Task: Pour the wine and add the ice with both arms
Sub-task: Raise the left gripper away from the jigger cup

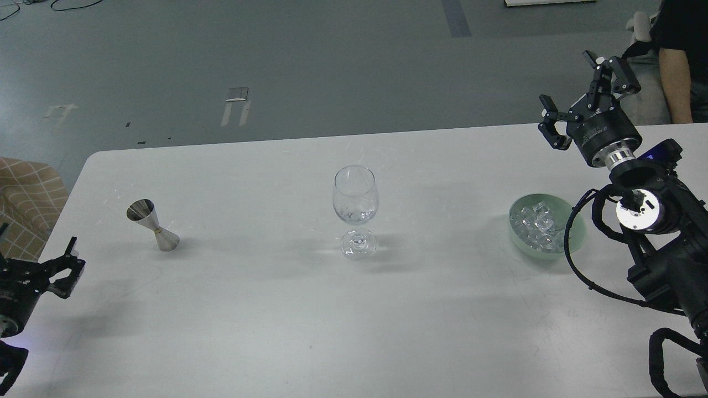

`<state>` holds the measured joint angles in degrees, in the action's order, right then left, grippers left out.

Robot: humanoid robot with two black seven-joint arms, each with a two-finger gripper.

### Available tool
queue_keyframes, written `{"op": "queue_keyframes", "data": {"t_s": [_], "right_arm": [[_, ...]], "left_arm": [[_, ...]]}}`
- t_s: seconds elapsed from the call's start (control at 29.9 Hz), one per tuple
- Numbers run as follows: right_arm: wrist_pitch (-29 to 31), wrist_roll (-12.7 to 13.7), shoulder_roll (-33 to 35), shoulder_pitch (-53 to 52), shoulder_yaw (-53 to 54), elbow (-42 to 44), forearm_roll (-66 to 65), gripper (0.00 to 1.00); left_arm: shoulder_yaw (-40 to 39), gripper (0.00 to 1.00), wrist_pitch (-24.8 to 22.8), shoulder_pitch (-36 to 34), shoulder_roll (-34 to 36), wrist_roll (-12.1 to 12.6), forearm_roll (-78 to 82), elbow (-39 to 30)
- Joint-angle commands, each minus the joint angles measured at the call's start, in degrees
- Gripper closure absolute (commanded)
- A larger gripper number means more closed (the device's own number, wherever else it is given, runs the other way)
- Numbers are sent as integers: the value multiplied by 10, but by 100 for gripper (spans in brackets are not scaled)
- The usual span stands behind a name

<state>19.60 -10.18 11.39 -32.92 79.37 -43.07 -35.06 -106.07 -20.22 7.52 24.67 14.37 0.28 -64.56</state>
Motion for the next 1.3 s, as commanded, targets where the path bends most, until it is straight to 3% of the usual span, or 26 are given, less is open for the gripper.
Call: {"op": "queue_keyframes", "data": {"t_s": [0.0,0.2,0.37,0.47,0.53,0.6,0.7,1.0,1.27], "right_arm": [[-1,0,-1,-1,0,0,0,0],[-1,0,0,-2,0,0,0,0],[-1,0,2,-3,0,0,0,0],[-1,0,3,-3,0,-1,0,0],[-1,0,4,-3,0,0,0,0],[-1,0,3,-3,0,0,0,0],[0,0,3,-4,0,0,0,0],[-1,0,6,-4,0,-1,0,0],[0,0,7,-4,-2,-1,-1,0]], "left_arm": [[5,2,-1,-28,47,-1,6,4],[12,2,-1,-123,104,7,48,37],[62,2,4,-213,114,-7,106,46],[67,2,5,-240,111,-52,129,49],[99,2,3,-250,112,-124,158,59],[148,2,-2,-267,113,-169,185,65],[206,2,-2,-295,113,-200,209,78],[378,3,-3,-373,100,-203,235,151],[385,3,-2,-379,86,-204,234,200]]}}
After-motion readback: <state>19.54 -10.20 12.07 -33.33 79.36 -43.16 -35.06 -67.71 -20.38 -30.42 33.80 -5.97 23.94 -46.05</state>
